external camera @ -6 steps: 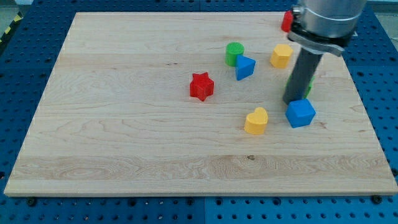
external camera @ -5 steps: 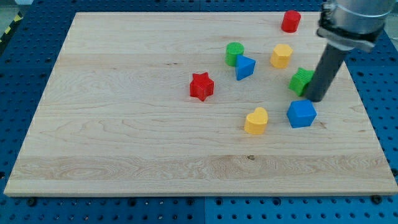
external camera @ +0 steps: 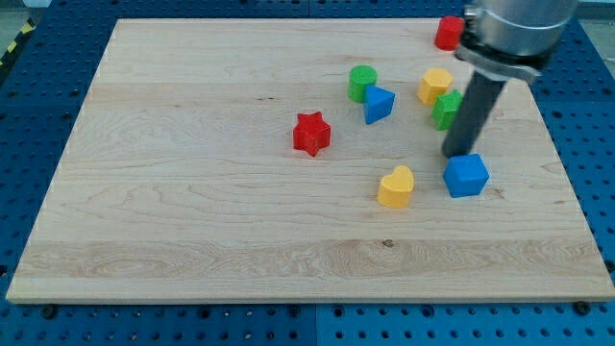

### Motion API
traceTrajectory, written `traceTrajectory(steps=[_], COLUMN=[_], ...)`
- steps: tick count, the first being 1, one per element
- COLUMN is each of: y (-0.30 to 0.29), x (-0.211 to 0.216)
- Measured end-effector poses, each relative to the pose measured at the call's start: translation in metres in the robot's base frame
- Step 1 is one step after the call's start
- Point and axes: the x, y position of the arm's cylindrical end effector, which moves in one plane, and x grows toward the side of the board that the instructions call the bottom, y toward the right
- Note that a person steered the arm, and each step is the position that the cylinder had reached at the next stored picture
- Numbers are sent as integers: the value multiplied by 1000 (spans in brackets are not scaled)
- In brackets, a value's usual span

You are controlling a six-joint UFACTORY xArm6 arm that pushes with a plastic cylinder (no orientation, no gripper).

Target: Slide the green star and the yellow hexagon up and a bit right

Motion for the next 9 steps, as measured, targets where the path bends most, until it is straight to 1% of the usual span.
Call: traceTrajectory(steps=[1, 2, 3, 4, 6, 7, 8, 9], y=[0, 21, 27, 27, 20, -12, -27, -16], x=[-41, -86, -93, -86, -86, -86, -88, -123])
